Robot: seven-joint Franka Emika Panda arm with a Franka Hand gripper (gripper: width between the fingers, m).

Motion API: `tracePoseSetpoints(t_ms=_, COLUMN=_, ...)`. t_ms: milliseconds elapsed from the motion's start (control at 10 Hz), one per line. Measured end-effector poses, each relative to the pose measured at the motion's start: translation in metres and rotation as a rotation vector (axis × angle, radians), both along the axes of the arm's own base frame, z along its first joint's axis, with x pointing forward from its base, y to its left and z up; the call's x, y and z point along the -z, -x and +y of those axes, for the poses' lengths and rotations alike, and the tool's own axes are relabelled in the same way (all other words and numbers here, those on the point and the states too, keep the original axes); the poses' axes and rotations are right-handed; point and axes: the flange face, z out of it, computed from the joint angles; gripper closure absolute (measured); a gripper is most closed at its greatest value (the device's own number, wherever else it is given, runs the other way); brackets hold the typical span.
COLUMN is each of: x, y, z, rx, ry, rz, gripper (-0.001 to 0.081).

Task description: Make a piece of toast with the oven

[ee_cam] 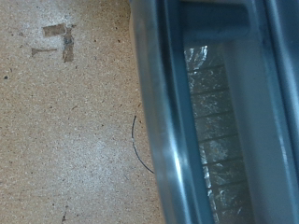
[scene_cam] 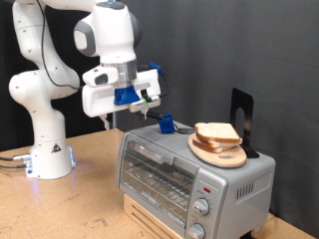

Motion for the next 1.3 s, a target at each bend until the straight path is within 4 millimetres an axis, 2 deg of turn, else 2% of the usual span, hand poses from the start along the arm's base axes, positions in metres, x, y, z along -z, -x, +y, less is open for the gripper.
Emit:
tracePoseSetpoints(t_ms=300, x=0.023, y=0.000, z=-0.001, rx=-0.005, ry=0.036, rz=0.017, gripper=0.0000)
tracePoseSetpoints(t_ms=600, x=0.048, y=0.003, z=-0.010, rx=0.001, ry=0.081, rz=0.024, gripper=0.0000)
tracePoseSetpoints(t_ms=1300, x=0.056, y=0.004, z=-0.049, rx=0.050, ry=0.125, rz=0.038, gripper=0.0000)
